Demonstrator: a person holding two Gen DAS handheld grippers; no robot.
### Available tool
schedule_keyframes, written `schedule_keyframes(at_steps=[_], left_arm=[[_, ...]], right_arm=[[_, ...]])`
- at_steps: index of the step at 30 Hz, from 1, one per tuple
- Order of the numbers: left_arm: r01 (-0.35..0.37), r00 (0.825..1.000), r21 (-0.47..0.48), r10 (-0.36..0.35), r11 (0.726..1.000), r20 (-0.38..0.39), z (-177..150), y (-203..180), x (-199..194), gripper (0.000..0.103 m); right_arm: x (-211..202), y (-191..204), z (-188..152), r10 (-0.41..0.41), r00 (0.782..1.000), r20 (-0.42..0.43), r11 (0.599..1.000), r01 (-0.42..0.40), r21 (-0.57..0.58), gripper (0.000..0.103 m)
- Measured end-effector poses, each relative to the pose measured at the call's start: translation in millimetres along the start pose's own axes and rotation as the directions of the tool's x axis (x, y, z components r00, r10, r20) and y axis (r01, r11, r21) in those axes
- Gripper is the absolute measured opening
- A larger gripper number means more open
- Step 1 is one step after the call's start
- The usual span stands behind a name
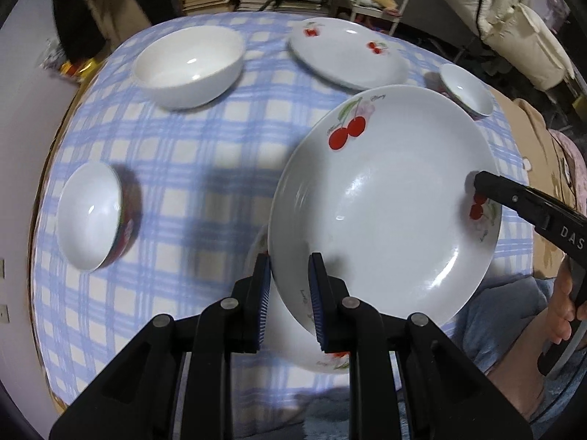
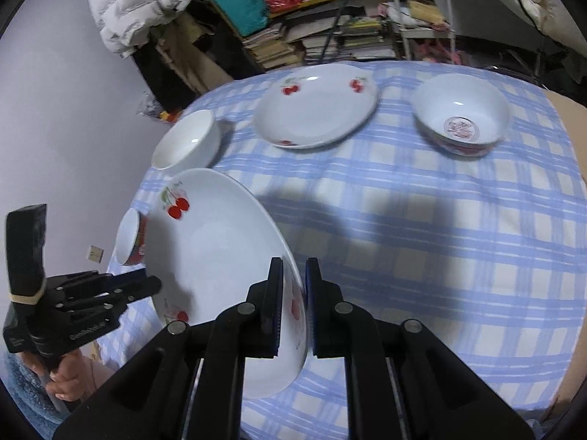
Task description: Organize plates and bowls
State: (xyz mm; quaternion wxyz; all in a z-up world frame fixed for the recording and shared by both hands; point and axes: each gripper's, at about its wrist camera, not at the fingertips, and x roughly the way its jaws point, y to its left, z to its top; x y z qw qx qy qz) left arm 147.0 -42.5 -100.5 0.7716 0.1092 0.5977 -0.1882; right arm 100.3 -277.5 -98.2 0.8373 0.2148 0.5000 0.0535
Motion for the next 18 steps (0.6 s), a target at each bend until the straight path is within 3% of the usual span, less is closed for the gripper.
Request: schedule_keyframes(at_steps=[8, 18], left_arm=[[0.001, 1.0, -0.107, 0.0, 0.994, 0.003, -21.2, 39.5, 3.1, 0.02], [-0.017, 1.0, -0.165, 0.012, 0.986, -0.028, -26.5, 55.2, 20.0, 0.02]], right_arm=[[23.4, 35.0, -11.7, 0.006, 0.999, -0.035, 0.996, -0.009, -0.084, 0.013], [53.7, 50.7, -23.8, -0.031, 0.995, -0.09, 0.99, 0.018, -0.138, 0.013]])
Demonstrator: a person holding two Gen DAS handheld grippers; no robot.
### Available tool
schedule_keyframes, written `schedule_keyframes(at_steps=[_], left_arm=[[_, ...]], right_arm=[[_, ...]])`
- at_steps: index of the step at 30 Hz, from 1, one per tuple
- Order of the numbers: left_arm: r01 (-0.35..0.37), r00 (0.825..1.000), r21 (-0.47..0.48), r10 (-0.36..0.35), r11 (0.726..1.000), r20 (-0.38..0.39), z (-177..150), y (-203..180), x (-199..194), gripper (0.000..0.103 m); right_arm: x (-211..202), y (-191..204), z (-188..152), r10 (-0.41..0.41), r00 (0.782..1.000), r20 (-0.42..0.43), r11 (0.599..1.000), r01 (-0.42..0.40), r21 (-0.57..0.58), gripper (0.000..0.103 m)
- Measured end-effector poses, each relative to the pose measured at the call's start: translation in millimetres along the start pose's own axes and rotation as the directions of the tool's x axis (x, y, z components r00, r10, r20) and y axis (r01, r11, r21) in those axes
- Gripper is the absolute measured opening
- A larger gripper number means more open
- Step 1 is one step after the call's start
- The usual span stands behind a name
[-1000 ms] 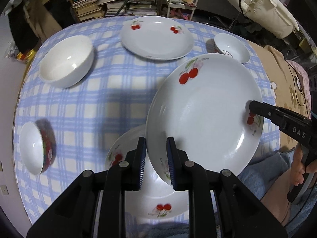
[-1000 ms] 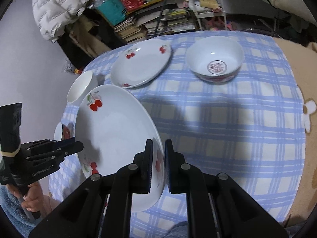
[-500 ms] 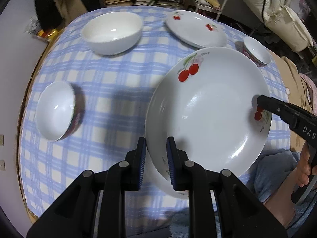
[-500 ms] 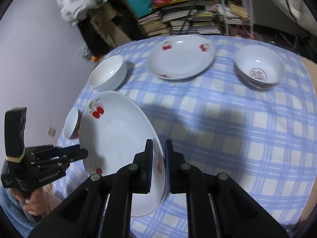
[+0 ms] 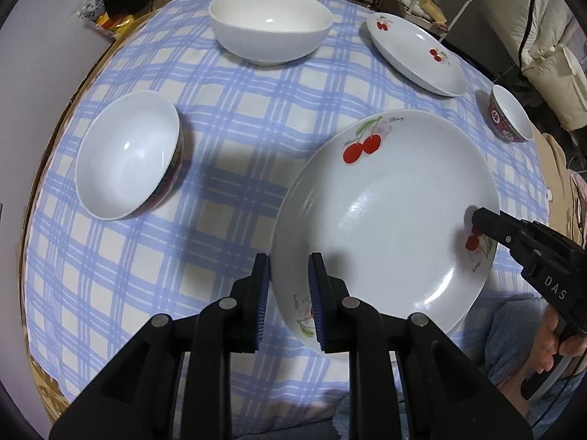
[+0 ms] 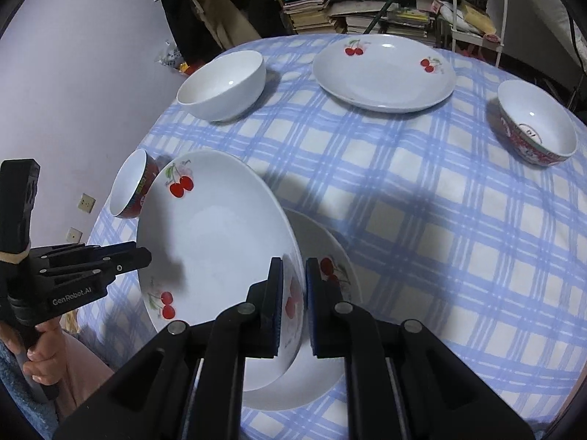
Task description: Organize plates and bowls
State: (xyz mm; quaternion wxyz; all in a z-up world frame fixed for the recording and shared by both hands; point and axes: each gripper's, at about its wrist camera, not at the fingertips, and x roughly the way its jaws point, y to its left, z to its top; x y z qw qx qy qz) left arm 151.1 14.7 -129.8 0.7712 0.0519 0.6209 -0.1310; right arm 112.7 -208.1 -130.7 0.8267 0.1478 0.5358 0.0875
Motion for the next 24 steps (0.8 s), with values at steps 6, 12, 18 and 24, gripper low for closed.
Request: schedule_keyframes(at_steps=[6, 12, 18, 24], left_arm=[[-0.023, 1.0, 0.0, 0.023, 1.0, -0.015, -3.3, -3.7, 10.1, 0.02], [0.006, 1.0, 0.013, -0.005, 1.0, -0.023, -4.4, -6.1, 14.1, 0.02], [0.02, 0.999, 0.036, -0.018, 0.999, -0.049, -6.9, -12.1, 23.8, 0.02], [0.028, 0.997, 0.061, -0.024, 0.998, -0.075, -7.1, -18.5, 33.2, 0.02]], right_arm=[[7.5, 0.6, -1.2, -0.013, 1.0, -0.001, 1.0, 0.013, -0.005, 0.013], [10.5, -7.2, -4.2, -0.025, 1.0, -0.012, 1.0, 0.025, 0.017, 0.013], [10.7, -11.2, -11.8, -0.074, 0.997, -0.012, 0.997, 0.074, 0.022, 0.013], [10.2, -13.7, -15.7, -0.122, 0.993, 0.001, 0.992, 0.122, 0.022, 0.013]])
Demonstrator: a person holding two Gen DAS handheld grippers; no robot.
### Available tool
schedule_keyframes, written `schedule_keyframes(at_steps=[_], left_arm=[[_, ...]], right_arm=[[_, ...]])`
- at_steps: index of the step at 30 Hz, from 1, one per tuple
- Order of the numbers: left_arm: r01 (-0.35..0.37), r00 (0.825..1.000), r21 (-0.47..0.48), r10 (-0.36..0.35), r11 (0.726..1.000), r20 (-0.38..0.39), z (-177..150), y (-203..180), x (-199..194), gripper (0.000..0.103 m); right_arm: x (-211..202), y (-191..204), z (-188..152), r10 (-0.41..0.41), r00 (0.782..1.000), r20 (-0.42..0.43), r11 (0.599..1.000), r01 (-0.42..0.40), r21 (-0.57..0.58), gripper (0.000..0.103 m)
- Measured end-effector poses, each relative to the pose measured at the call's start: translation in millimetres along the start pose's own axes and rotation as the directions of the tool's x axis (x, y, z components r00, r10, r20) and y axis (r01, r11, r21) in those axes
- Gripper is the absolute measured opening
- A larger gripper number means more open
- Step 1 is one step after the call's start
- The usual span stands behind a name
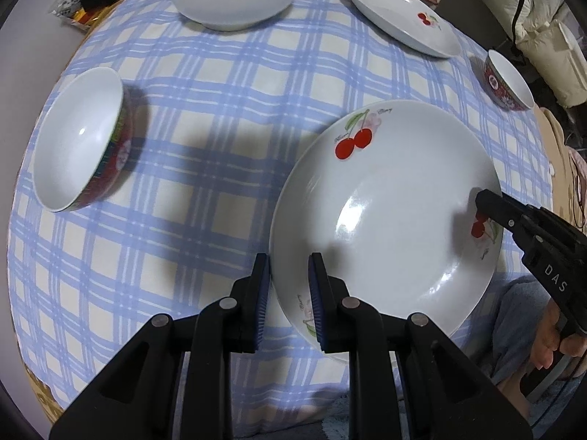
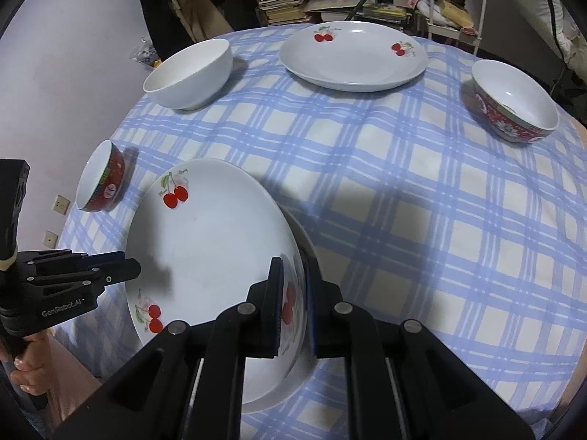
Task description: Organize plates and bowls
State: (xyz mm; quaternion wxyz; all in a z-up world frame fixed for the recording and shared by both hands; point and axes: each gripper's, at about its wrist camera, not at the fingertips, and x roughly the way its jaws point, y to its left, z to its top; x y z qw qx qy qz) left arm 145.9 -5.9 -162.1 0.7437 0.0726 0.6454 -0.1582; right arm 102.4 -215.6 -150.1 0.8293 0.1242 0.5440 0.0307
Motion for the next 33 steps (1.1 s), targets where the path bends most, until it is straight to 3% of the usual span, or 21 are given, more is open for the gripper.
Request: schedule_keyframes(at_steps=[8, 17, 27, 33], left_arm=[[-0.013, 1.0, 0.003, 0.013, 1.0, -0.023, 0.0, -10.0, 7.6, 0.02], [0.02, 0.999, -0.046, -0.021, 0.999, -0.028, 1.0, 1.5, 11.9, 0.02], [-0.013, 1.0, -0.028, 0.013, 1.0, -0.027, -0.7, -7.1, 12.6, 0.021], [-0.058, 0.998, -0.028, 0.058, 0.998, 0.013, -2.9, -8.8, 6.7, 0.022]], right_arm=[[0.2, -9.8, -3.2, 0.003, 1.0, 0.019, 0.999, -0.004, 0.053, 0.013], [1.8, -3.1, -2.9, -0.058, 0.998, 0.039, 0.998, 0.057, 0.018, 0.013], [2.6, -7.4, -3.0, -0.067, 0.997, 0.03, 0.997, 0.066, 0.034, 0.013], [0.4, -9.7, -1.6, -0.068, 0.997, 0.039, 0.997, 0.066, 0.049, 0.013]])
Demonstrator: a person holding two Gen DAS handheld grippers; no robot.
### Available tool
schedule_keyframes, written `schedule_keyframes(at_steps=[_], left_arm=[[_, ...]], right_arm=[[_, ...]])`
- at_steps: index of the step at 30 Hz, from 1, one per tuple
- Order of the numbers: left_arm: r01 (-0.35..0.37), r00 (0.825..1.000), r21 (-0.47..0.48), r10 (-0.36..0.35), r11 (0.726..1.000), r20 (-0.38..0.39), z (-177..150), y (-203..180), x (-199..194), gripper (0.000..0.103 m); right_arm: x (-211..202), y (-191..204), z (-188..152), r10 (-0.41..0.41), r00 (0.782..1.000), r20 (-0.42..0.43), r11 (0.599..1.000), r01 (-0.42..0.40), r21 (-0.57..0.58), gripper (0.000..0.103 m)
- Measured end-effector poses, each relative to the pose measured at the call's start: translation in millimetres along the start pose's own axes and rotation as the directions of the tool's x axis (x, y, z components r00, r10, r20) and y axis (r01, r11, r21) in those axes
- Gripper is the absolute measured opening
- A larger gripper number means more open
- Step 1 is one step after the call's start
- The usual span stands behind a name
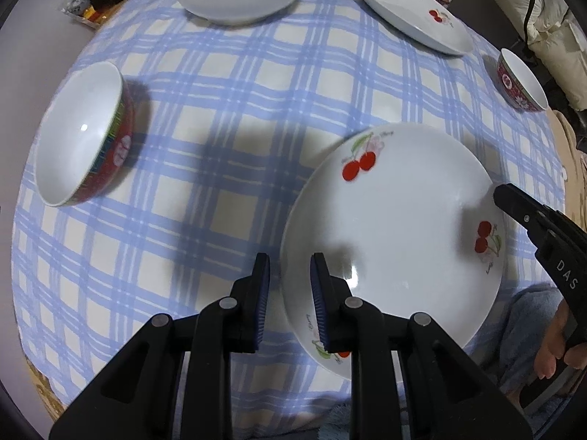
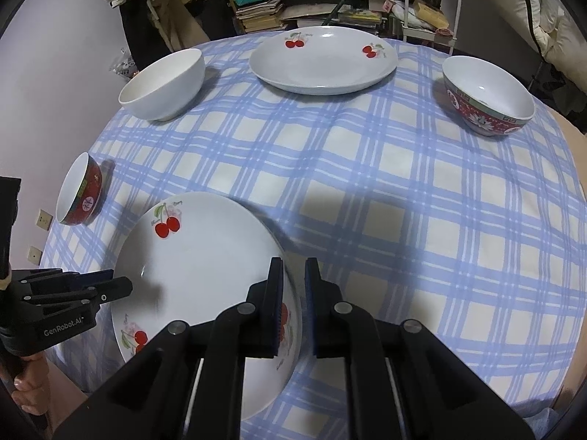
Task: Organize plates and bowls
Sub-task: 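Open both tools and lift them off the stacked plates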
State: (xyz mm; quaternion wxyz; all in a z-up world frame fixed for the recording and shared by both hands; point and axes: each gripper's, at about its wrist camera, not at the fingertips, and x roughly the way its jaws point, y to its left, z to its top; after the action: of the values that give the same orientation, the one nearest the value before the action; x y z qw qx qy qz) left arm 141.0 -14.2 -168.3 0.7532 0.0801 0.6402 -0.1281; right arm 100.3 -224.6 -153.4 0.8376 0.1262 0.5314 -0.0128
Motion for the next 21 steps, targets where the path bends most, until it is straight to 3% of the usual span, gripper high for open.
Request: schedule_keyframes(at_steps=[11, 16, 21], left_arm=[[-0.101, 0.988, 0.028, 0.098, 0.994, 0.117, 9.6, -14.7, -25.6, 0.028], [-0.127, 0.971, 0.022, 0.12, 0.992, 0.207, 28.5, -25.6, -43.8, 0.045], [-0.16, 0.952, 0.032, 0.145, 0.987, 0.271, 51.1, -35.6, -57.2, 0.054]], right_arm=[[-8.7, -3.2, 12.7, -0.001, 0.999, 0.05, 1.0, 0.001, 0.011, 0.014], [-9.9, -4.8, 27.9, -0.016, 0.997, 0.069, 1.0, 0.016, 0.0, 0.016], [-15.8, -12.9, 49.1, -0.03, 0.995, 0.098, 1.0, 0.03, 0.001, 0.039]])
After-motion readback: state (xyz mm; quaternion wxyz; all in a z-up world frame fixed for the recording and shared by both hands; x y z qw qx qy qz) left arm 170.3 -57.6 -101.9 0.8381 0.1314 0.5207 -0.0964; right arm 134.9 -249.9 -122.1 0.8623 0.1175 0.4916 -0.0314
